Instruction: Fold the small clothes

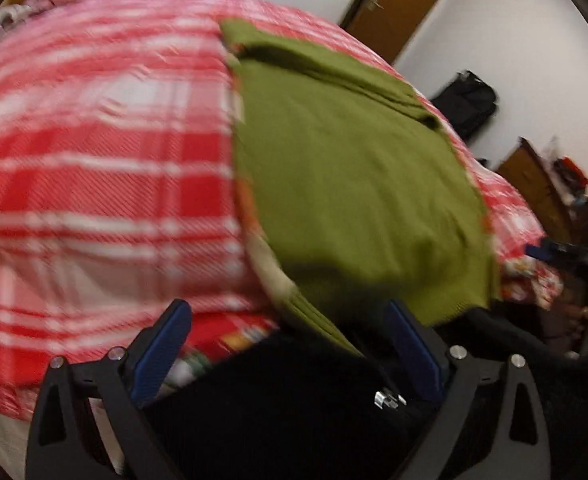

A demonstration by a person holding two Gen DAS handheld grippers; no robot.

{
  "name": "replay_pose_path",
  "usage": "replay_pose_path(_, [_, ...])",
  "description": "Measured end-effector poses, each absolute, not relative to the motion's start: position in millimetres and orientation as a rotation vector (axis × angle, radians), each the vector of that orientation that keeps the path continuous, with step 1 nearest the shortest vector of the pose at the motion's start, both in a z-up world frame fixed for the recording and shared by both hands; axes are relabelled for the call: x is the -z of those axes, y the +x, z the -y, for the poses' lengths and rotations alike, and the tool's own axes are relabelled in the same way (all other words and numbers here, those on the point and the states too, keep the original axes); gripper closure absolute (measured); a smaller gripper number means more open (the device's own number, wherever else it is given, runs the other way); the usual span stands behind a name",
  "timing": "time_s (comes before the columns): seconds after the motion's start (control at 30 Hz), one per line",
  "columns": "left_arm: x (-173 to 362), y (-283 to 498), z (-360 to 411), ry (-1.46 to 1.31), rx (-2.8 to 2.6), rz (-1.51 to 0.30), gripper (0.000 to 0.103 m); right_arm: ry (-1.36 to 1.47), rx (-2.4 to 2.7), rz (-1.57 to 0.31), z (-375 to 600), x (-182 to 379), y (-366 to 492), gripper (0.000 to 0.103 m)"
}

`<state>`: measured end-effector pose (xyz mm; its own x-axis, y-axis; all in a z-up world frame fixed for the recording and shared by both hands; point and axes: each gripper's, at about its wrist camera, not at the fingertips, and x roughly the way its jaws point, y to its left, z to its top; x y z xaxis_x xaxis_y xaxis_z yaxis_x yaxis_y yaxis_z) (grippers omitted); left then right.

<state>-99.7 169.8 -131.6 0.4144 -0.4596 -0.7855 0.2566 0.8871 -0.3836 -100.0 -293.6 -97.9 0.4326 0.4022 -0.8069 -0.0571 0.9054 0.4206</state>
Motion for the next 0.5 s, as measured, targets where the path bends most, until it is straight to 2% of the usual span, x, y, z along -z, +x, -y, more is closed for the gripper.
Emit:
replay_pose_path(0.07, [130.0, -101.4, -153.9, -0.166, 0.499, -1.048, 0.006, 0.356, -0.289, -1.128, 290.6, 104.6, -101.3, 0.016])
replay_pose_path(0.17, [128.6, -96.6, -136.1, -0.123, 0.524, -1.042, 0.006, 0.362, -0.286, -1.167, 286.5, 116.1, -101.3, 0.023])
replay_pose_path(0.3, [139.1, -95.1, -116.9, -0.092, 0.560, -1.097, 0.006, 0.394, -0.296, -1.213, 284.2, 129.3, -101.6, 0.023])
replay_pose_path(0.5, [157.4, -95.3, -117.4, -0.106, 0.573, -1.179, 0.027, 0.393, -0.266, -1.268, 282.2, 144.5, -108.4, 0.023])
